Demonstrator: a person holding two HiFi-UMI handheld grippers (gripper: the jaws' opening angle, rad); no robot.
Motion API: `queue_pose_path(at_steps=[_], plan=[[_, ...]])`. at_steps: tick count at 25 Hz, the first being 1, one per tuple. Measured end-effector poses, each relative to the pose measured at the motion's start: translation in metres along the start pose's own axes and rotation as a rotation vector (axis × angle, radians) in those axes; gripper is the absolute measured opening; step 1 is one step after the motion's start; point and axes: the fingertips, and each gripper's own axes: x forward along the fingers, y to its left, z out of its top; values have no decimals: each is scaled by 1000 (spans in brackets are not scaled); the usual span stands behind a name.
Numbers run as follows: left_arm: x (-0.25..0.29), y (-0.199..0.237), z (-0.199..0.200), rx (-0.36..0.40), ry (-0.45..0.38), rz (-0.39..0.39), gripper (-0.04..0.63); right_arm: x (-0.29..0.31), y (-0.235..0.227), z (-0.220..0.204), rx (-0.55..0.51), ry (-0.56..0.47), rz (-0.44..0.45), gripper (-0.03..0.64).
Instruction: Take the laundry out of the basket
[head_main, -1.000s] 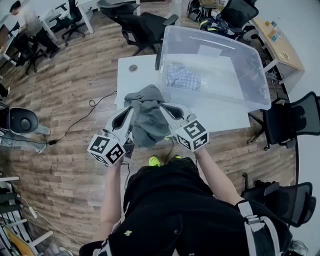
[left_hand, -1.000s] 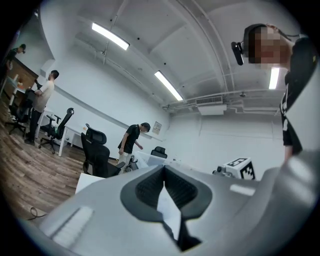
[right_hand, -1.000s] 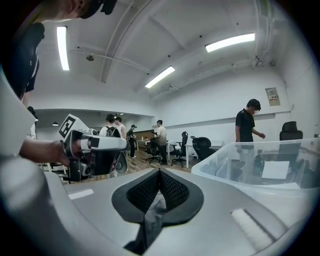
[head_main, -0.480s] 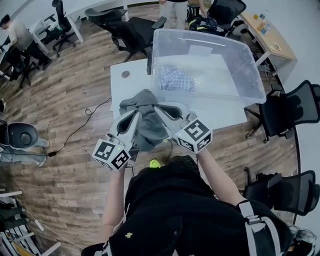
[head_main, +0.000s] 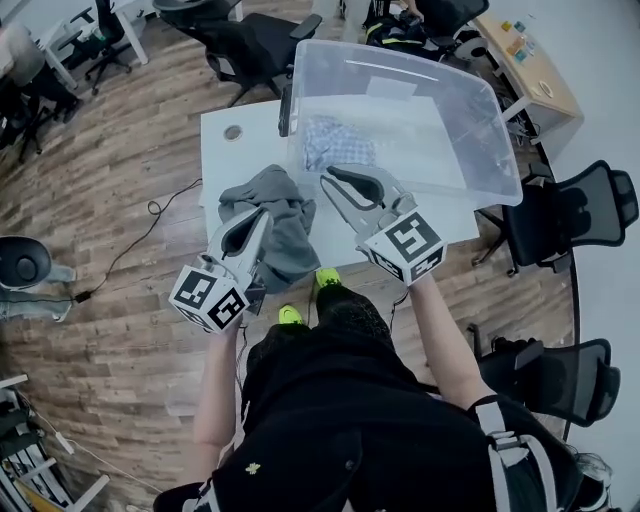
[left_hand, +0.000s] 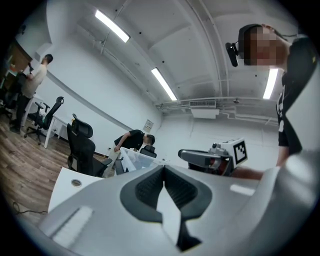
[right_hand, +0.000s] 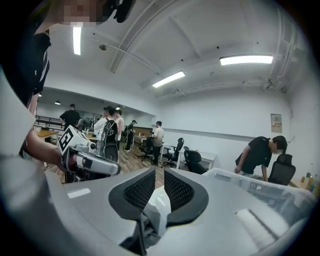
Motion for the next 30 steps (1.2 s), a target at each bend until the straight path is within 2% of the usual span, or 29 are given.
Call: queue_pose_path(at_steps=[3, 10, 14, 20, 23, 30], plan=[[15, 5, 7, -2, -7, 16, 8, 4, -25, -2, -54, 36, 6, 72], [65, 27, 33, 14, -16, 48, 8, 37, -82, -19, -101, 119, 64, 127], [96, 43, 43, 15, -17, 86, 8, 59, -113, -40, -143, 209, 157, 175], [145, 59, 56, 21, -1, 116, 8, 91, -147, -73, -163, 288, 279, 196], [164, 64, 63, 12, -4, 125, 8, 109, -153, -98, -159, 338, 356, 221], [193, 78, 59, -39, 3, 172, 8, 138, -146, -192, -152, 505, 533, 281]])
